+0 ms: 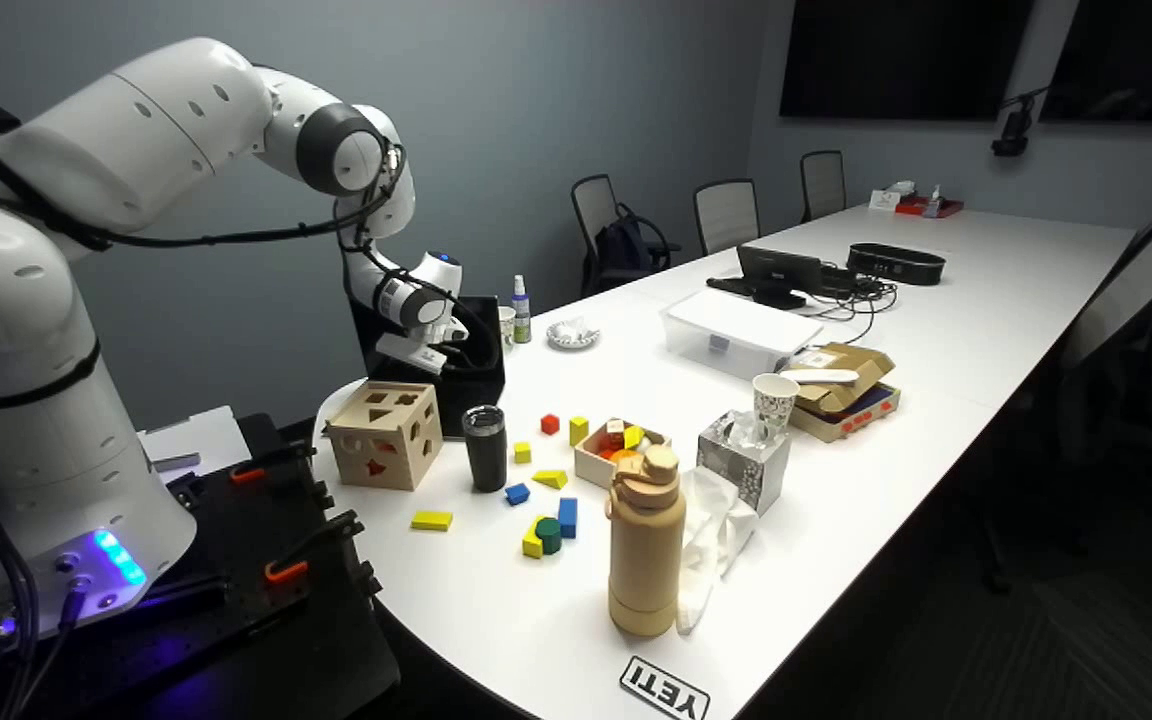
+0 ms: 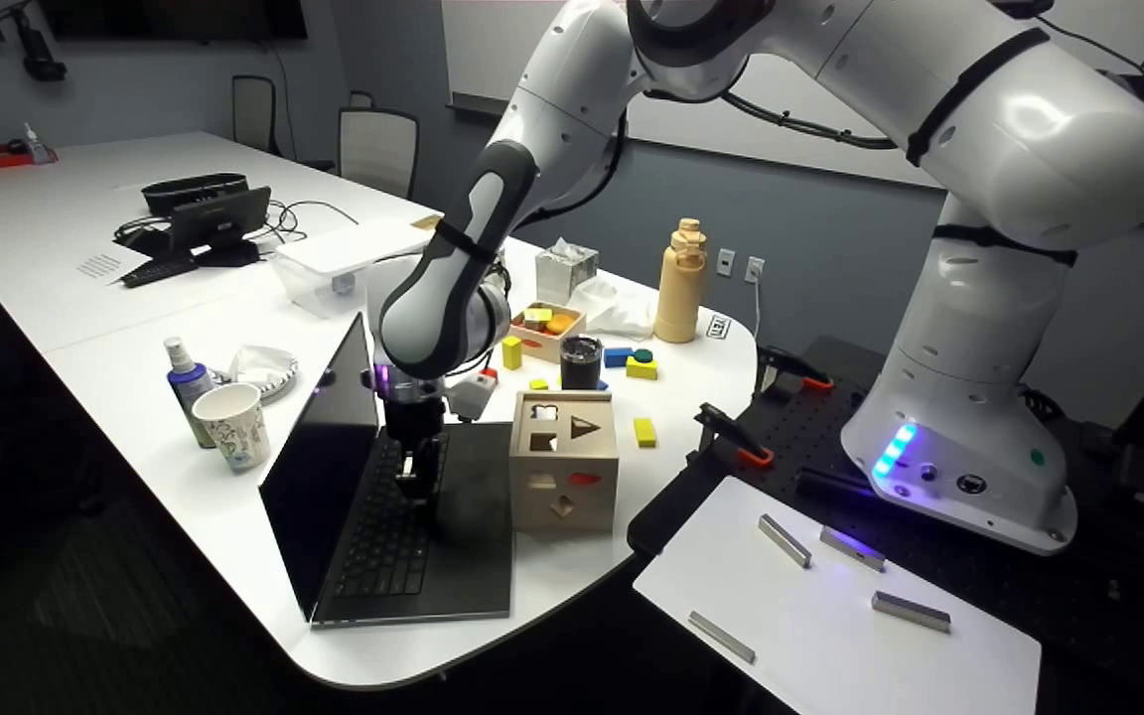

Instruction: Press on the keyboard

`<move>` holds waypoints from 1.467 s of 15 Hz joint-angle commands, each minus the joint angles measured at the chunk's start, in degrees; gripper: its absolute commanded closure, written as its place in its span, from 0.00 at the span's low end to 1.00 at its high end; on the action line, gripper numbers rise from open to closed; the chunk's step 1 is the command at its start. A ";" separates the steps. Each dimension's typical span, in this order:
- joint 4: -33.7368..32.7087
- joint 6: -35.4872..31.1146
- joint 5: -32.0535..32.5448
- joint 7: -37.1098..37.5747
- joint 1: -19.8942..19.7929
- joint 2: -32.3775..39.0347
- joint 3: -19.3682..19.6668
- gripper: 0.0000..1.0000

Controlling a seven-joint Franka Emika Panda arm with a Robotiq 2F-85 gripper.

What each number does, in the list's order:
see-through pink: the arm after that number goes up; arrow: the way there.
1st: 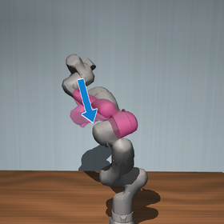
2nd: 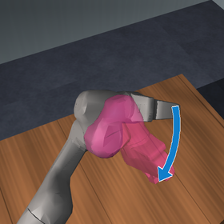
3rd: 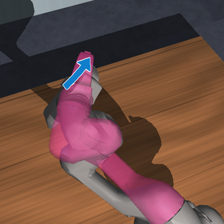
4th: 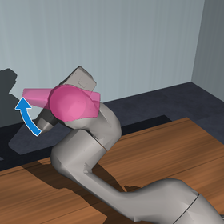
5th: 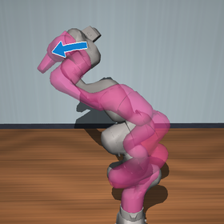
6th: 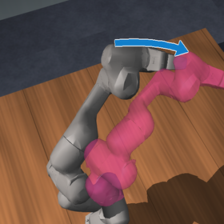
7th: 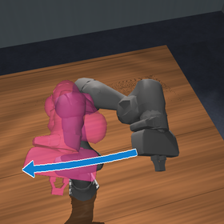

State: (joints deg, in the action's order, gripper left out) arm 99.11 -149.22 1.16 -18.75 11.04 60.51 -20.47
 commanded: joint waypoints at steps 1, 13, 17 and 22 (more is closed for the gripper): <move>-0.60 1.73 0.21 1.08 0.01 -0.73 0.66 1.00; 6.81 0.45 -2.84 0.72 -8.20 -11.56 -2.16 1.00; 10.60 1.07 -4.90 1.17 -9.52 -17.46 -1.89 0.73; 14.15 6.34 -7.18 0.88 -10.33 -24.46 -1.33 0.35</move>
State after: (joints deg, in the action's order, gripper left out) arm 109.01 -146.54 -4.06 -18.50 1.06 42.12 -21.98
